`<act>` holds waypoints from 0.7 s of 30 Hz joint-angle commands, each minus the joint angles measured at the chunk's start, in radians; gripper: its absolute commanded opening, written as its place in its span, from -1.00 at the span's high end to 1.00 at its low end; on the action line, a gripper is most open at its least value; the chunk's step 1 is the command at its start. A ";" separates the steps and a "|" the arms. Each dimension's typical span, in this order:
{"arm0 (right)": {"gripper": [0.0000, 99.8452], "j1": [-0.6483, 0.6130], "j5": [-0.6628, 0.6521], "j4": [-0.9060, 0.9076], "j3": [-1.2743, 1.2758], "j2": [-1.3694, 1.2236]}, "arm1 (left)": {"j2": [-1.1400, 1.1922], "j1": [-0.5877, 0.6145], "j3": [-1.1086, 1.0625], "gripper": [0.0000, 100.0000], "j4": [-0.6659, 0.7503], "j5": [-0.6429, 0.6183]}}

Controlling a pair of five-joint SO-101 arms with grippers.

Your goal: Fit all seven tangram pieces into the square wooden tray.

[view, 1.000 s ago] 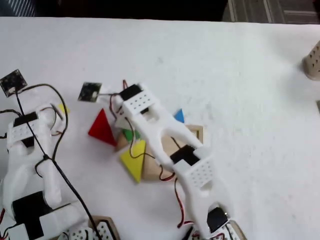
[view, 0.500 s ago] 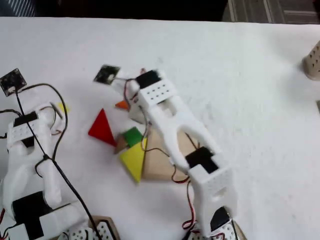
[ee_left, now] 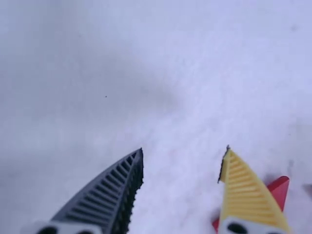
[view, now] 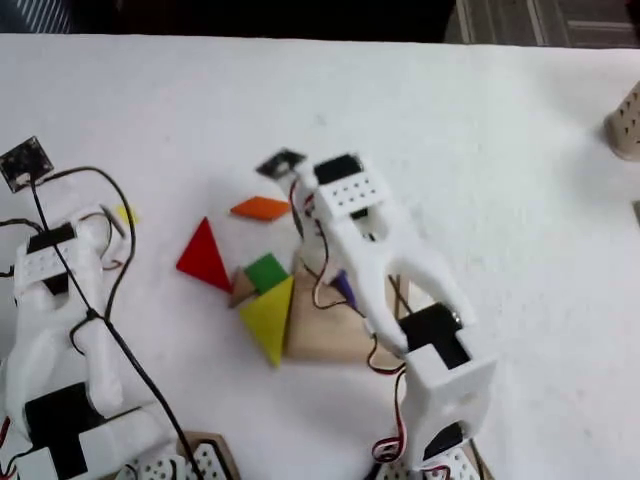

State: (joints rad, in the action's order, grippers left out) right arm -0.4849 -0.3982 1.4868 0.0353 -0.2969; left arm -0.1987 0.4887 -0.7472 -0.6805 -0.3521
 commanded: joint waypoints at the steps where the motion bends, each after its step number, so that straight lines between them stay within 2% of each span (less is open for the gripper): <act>1: 0.96 0.033 0.011 -0.038 0.057 0.081 | 0.001 -0.016 0.038 0.45 0.023 0.014; 8: 0.92 0.131 0.011 -0.156 0.173 0.093 | 0.001 -0.018 0.035 0.45 0.023 0.014; 14: 0.60 0.150 0.011 -0.171 0.183 0.102 | 0.001 -0.031 0.034 0.45 0.021 0.014; 21: 0.59 0.153 0.011 -0.168 0.186 0.148 | 0.001 -0.033 0.034 0.45 0.020 0.014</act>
State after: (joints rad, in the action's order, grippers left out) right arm -0.3437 -0.3966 1.3211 0.2225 -0.2509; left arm -0.1987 0.4841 -0.7472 -0.6805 -0.3521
